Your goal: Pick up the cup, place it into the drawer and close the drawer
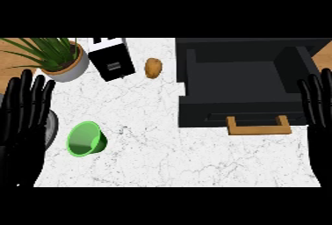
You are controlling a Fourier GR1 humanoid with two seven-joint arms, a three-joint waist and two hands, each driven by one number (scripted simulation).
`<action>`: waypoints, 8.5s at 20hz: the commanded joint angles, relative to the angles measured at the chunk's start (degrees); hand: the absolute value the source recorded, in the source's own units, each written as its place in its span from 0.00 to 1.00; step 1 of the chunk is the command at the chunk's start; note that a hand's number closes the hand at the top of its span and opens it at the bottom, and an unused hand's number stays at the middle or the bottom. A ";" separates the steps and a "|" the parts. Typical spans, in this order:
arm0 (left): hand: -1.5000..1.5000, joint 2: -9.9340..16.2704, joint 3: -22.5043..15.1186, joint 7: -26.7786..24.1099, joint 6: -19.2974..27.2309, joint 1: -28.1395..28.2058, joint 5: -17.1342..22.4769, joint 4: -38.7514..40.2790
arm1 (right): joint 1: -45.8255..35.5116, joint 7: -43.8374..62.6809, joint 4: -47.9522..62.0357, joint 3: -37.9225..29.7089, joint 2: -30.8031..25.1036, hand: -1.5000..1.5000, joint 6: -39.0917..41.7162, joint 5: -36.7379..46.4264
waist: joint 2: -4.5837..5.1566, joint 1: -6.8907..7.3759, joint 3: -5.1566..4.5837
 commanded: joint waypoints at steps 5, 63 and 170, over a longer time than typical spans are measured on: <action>0.00 7.60 4.67 -2.22 -14.39 6.09 14.49 -2.87 | 1.89 -4.49 2.44 1.31 0.62 0.00 1.81 1.09 | -1.28 1.24 -1.47; 0.00 13.21 18.72 -59.66 -18.66 -22.50 -0.28 108.67 | -14.60 8.65 11.14 -5.79 -5.14 0.00 10.64 -6.16 | -0.72 -0.91 -1.68; 0.00 -3.34 -14.70 -27.16 18.36 -71.83 38.74 98.03 | -18.17 11.97 16.16 13.27 -16.87 0.00 36.41 0.60 | -0.03 -5.07 -1.39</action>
